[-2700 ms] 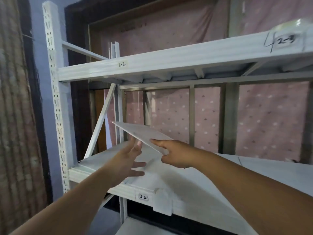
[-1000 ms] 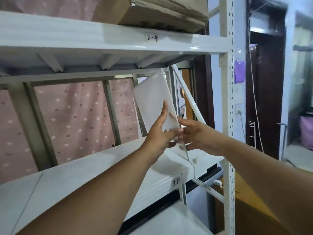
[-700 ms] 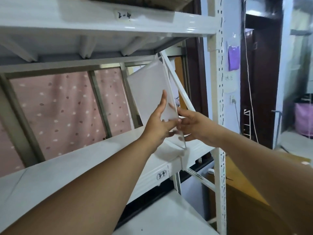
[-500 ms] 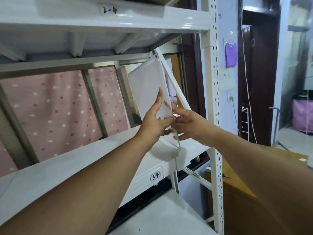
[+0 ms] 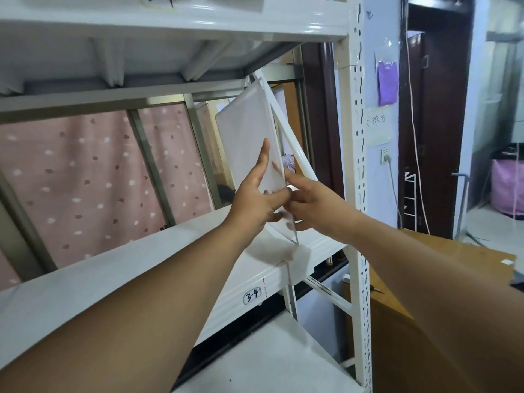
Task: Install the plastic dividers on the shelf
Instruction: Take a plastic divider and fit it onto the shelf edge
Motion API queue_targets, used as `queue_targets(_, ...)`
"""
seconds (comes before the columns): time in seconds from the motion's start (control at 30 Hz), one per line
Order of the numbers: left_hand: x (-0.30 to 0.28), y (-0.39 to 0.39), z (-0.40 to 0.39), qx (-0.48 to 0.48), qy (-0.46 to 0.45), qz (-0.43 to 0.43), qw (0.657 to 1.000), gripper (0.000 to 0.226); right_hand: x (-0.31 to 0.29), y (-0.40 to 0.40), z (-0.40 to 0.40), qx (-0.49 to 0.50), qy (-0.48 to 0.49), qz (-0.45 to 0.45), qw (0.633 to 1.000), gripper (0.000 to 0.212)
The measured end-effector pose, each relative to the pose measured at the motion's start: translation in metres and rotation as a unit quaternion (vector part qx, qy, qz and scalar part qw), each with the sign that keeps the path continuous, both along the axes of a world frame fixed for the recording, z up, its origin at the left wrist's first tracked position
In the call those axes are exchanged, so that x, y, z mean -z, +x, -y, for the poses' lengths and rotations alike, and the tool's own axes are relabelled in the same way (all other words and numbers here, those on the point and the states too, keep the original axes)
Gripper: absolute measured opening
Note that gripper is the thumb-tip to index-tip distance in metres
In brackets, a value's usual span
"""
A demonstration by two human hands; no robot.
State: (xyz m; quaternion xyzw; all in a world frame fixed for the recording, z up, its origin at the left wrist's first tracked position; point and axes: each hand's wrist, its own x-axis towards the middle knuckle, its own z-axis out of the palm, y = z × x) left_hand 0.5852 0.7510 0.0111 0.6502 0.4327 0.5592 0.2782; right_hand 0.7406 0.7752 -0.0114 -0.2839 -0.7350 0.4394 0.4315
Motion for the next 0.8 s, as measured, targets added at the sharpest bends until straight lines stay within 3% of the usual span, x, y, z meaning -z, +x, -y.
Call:
queue_targets(0.33, 0.015, 0.004, -0.01, -0.049, 0.048, -0.041, 0.997, 0.11, 0.013, -0.008, -0.002, 0.102, 0.085, 0.049, 0.99, 0.066)
queue_targets(0.8, 0.025, 0.015, -0.005, -0.126, 0.066, -0.14, 0.98, 0.101, 0.02, -0.008, 0.009, 0.121, 0.144, 0.047, 0.981, 0.08)
